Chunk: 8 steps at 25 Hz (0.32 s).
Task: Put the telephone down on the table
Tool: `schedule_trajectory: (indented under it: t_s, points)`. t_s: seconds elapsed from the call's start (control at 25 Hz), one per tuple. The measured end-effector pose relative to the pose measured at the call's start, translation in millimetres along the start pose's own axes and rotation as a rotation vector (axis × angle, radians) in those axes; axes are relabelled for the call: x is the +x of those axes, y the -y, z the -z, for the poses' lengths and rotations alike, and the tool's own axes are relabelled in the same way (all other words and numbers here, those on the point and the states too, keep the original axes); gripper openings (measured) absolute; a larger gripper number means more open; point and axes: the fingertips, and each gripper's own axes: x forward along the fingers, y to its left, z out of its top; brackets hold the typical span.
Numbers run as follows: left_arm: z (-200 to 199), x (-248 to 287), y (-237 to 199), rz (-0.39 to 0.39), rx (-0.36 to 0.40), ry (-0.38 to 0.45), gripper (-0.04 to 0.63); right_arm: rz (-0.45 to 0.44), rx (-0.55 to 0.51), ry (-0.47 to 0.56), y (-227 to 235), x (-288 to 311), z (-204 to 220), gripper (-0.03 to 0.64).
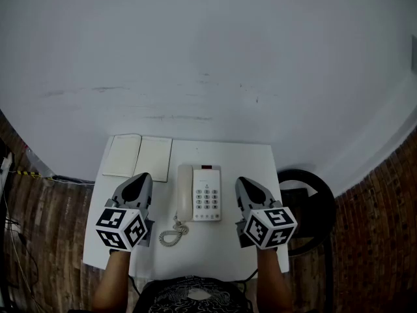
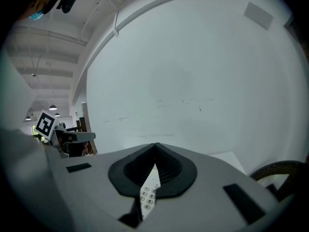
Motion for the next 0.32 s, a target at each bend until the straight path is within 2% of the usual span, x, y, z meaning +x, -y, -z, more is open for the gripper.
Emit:
schedule_trajectory:
  t_s: [0.32]
  points:
    - [4.3,4.4,2.8,-0.002,-0.007,-0.011,0.006,0.003,-0.003,-0.006,6.0,0.3,2.1,0.003]
